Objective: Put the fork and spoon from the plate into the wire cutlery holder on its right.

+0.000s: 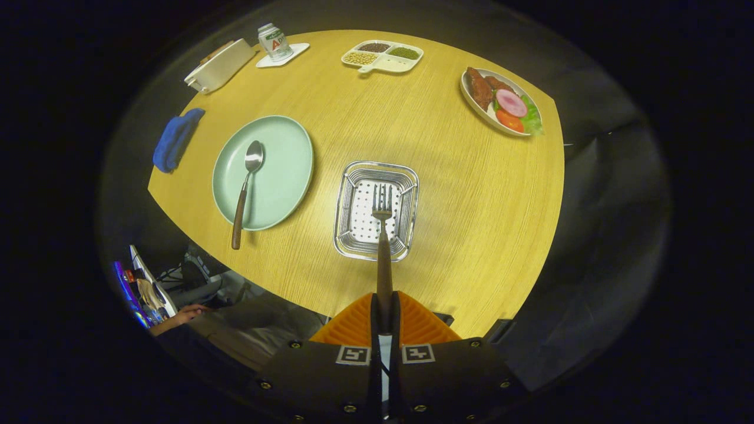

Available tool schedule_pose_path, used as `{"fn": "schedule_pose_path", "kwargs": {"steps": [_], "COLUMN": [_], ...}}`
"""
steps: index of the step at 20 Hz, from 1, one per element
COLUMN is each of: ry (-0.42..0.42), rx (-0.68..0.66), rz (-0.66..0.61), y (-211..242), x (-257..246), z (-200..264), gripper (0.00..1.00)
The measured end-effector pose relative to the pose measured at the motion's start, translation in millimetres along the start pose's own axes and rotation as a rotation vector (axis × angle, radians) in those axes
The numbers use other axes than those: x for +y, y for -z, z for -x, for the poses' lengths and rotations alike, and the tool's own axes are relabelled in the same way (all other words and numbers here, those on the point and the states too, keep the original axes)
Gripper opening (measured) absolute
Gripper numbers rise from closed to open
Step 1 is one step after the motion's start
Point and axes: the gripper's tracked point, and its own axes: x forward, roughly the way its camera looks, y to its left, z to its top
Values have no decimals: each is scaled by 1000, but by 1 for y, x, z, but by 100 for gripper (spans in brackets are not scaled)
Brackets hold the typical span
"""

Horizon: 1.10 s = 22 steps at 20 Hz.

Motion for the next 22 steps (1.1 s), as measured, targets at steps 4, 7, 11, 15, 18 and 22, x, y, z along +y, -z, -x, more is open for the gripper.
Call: {"fn": "schedule_pose_path", "kwargs": {"steps": [4, 7, 11, 15, 18, 22], "ry": [-7, 22, -3, -87, -129, -190], "rx": [-22, -105, -246, -331, -338, -322], "rz": [-22, -50, -146, -201, -197, -155], "y": [-8, -12, -8, 4, 13, 17], "x": [0, -7, 2, 35, 62, 107], "z": [0, 15, 48, 69, 72, 60], "gripper": [11, 19, 39, 39, 39, 39]}}
